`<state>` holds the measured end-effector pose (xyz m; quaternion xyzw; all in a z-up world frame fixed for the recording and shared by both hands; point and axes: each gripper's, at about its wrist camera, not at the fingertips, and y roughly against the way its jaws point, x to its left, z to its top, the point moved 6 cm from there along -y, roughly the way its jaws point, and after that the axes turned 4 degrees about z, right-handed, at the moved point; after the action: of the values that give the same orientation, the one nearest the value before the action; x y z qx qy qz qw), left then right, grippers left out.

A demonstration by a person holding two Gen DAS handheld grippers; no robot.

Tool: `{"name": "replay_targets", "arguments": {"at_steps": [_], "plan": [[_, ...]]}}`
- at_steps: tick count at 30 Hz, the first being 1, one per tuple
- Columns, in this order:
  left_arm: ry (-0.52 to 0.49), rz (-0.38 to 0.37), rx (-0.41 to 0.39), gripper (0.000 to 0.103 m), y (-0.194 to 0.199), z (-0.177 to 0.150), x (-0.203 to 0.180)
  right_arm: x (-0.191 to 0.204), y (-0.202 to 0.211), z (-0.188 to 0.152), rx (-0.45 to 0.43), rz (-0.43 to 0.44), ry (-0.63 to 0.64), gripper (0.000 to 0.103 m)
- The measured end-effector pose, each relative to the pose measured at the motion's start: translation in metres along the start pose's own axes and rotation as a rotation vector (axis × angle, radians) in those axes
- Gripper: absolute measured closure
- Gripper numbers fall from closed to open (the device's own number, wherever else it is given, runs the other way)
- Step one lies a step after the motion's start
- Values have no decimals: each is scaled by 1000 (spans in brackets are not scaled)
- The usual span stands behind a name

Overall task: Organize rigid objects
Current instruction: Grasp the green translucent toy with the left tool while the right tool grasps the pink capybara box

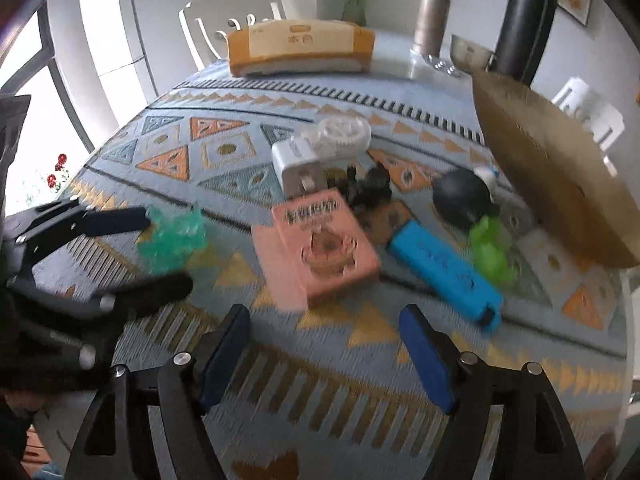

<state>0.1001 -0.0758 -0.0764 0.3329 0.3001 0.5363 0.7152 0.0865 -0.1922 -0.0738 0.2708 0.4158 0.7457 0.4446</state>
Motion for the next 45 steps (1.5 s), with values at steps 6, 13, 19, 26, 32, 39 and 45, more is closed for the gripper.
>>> {"name": "replay_targets", "arguments": {"at_steps": [6, 13, 19, 26, 32, 39, 45], "plan": [[-57, 62, -8, 34, 0, -2, -6, 2, -14, 20, -28, 37, 36, 24], [-41, 87, 1, 34, -4, -2, 0, 13, -13, 24, -95, 54, 78, 49], [-51, 107, 8, 34, -11, 5, -4, 7, -12, 23, -109, 37, 42, 63], [-46, 104, -20, 57, -11, 10, -6, 5, -8, 22, -124, 8, 38, 63], [-22, 83, -62, 58, 3, 8, -1, 0, 0, 18, -147, -12, 15, 63], [47, 86, -119, 58, 30, -10, 16, 1, 21, -22, -104, -48, -123, 63], [60, 112, -193, 58, 39, -11, 17, 6, 38, -53, -112, -59, -282, 63]]}}
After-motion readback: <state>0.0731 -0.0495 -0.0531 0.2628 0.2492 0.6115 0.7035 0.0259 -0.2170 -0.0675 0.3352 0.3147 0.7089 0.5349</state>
